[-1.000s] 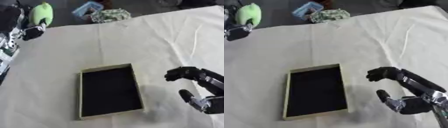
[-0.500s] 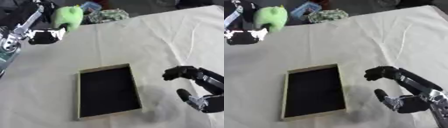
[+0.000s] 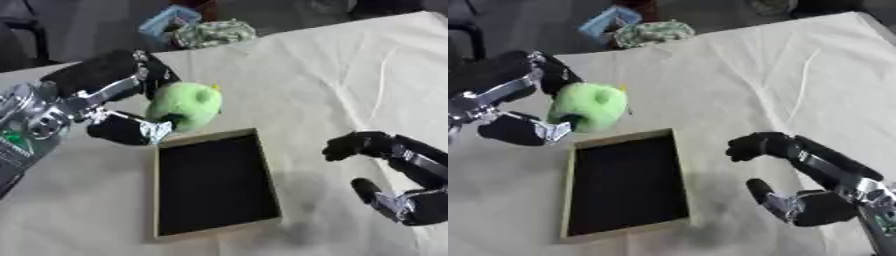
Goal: Pick up objects on the table and place them in the box.
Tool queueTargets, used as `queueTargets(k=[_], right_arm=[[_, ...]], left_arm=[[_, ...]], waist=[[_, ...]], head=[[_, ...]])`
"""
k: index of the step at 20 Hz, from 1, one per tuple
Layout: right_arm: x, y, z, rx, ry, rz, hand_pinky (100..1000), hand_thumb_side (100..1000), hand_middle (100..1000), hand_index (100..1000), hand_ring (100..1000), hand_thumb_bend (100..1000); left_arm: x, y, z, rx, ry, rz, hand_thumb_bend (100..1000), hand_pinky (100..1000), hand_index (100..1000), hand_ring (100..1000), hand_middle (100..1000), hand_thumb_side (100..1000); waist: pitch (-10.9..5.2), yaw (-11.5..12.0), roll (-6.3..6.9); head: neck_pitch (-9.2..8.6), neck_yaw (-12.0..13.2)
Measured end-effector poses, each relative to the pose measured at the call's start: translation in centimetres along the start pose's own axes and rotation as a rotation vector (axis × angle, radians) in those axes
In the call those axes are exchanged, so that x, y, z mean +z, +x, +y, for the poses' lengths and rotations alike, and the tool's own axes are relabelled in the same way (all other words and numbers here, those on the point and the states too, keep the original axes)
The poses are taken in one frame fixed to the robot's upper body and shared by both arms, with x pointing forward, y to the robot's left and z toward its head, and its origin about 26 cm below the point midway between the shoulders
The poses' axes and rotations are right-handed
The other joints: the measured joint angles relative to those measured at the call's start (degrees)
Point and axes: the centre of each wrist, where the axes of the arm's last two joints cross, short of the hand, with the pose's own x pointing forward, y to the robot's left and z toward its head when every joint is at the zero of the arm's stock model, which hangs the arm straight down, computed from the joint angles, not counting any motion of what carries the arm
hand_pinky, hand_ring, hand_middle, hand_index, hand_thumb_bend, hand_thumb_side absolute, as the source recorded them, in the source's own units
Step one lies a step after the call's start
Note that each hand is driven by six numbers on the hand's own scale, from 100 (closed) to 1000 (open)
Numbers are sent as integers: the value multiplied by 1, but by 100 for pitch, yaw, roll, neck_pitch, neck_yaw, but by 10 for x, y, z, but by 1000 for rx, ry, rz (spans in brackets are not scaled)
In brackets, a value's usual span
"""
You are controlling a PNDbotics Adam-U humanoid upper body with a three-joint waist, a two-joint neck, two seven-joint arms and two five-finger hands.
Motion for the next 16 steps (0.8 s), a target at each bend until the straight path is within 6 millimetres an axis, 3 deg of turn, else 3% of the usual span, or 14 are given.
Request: queueTargets(k=[13, 16], right_arm=[[-3, 0, 3, -17, 22, -14, 800, 511, 789, 919, 792, 100], [-3, 0, 3, -18, 22, -14, 800, 511, 789, 919, 792, 100]], left_arm=[[-27, -16, -55, 85, -259, -40, 100, 623, 691, 598, 567, 368], [-29, -19, -59, 90, -290, -49, 100, 689, 773, 677, 656, 390]], waist=[[2, -21, 14], [2, -20, 14]], head=[[0, 4], [0, 4]])
